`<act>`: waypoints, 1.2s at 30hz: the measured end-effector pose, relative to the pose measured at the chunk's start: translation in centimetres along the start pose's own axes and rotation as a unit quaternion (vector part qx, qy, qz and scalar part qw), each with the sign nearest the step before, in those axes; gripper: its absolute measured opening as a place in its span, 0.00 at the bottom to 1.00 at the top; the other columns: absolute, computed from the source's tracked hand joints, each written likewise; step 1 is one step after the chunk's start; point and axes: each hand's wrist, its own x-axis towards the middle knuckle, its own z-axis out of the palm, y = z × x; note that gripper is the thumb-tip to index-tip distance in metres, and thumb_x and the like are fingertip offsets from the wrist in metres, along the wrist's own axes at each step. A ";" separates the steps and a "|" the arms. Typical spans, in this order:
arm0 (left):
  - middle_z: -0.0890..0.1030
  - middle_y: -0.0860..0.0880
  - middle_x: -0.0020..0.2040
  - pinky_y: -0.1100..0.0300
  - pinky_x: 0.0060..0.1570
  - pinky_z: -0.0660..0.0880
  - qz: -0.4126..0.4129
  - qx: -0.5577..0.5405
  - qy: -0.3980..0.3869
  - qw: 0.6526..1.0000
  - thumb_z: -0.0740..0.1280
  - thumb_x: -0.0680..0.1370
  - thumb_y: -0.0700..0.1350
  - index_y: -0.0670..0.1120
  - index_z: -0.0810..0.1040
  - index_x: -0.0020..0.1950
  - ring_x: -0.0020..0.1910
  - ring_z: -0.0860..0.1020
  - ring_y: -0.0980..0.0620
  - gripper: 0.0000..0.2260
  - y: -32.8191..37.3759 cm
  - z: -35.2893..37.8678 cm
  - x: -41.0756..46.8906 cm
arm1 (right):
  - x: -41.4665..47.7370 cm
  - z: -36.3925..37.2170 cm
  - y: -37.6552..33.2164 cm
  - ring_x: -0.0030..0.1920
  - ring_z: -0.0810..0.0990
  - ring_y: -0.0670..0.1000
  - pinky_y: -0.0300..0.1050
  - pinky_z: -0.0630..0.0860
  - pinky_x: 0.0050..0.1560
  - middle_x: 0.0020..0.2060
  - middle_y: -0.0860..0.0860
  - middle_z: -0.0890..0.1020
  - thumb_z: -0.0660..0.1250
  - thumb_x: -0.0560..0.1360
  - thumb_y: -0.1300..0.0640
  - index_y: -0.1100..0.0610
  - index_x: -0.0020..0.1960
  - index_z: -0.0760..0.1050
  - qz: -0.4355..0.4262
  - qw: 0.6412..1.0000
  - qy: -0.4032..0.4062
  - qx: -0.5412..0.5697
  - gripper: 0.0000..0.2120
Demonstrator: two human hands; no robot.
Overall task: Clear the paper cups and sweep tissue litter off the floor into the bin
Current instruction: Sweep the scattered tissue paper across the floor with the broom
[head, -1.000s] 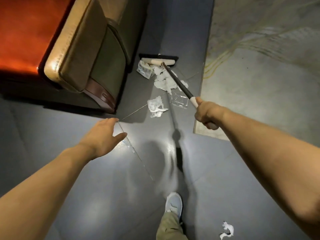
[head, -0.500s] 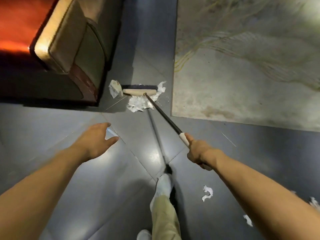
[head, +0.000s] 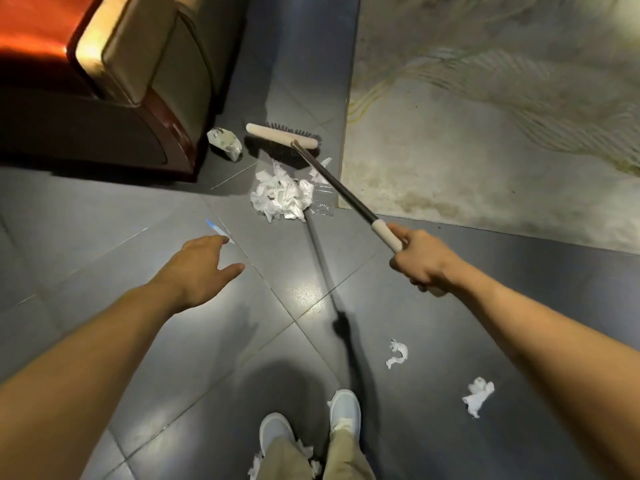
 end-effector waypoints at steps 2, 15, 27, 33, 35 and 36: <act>0.64 0.45 0.74 0.53 0.69 0.61 -0.012 -0.002 0.004 1.000 0.62 0.79 0.54 0.44 0.59 0.75 0.72 0.61 0.46 0.28 -0.1 0.1 -0.1 | 1.5 -1.3 -1.6 0.24 0.70 0.53 0.41 0.70 0.23 0.33 0.57 0.75 0.57 0.72 0.67 0.43 0.71 0.66 -0.019 1.000 0.004 -0.002 0.31; 0.62 0.47 0.75 0.55 0.71 0.58 -0.088 -0.022 0.022 0.996 0.61 0.79 0.53 0.45 0.58 0.75 0.74 0.58 0.48 0.27 -1.1 1.8 -1.5 | 10.8 1.1 -9.6 0.35 0.71 0.55 0.44 0.70 0.30 0.34 0.55 0.67 0.55 0.73 0.71 0.62 0.61 0.71 -0.098 0.985 -0.072 -0.120 0.18; 0.63 0.44 0.74 0.53 0.72 0.58 -0.086 -0.025 0.024 0.996 0.62 0.79 0.53 0.43 0.60 0.75 0.74 0.59 0.45 0.28 0.2 4.5 -4.2 | 3.1 0.3 -2.7 0.49 0.74 0.56 0.41 0.70 0.34 0.62 0.59 0.73 0.56 0.78 0.65 0.55 0.74 0.58 -0.101 0.939 -0.066 -0.322 0.26; 0.65 0.43 0.73 0.52 0.70 0.60 -0.059 -0.025 0.027 0.998 0.63 0.78 0.53 0.42 0.61 0.74 0.72 0.62 0.44 0.28 1.8 6.7 -9.0 | -5.6 -4.2 5.1 0.29 0.70 0.49 0.37 0.68 0.19 0.56 0.55 0.74 0.55 0.75 0.65 0.41 0.75 0.58 -0.065 0.952 -0.063 -0.292 0.32; 0.65 0.43 0.73 0.52 0.70 0.60 -0.046 -0.023 0.031 0.998 0.63 0.78 0.53 0.42 0.61 0.74 0.72 0.62 0.44 0.28 2.6 7.5 -10.7 | -8.0 -5.9 7.4 0.26 0.72 0.51 0.35 0.67 0.17 0.44 0.52 0.74 0.55 0.74 0.65 0.39 0.74 0.60 -0.057 0.954 -0.047 -0.289 0.34; 0.65 0.43 0.74 0.52 0.70 0.60 -0.043 -0.019 0.031 0.998 0.63 0.78 0.53 0.42 0.61 0.74 0.72 0.62 0.44 0.28 3.0 7.9 -11.5 | -8.9 -6.4 8.3 0.25 0.72 0.52 0.35 0.67 0.17 0.39 0.50 0.73 0.55 0.73 0.65 0.38 0.74 0.61 -0.053 0.956 -0.039 -0.285 0.34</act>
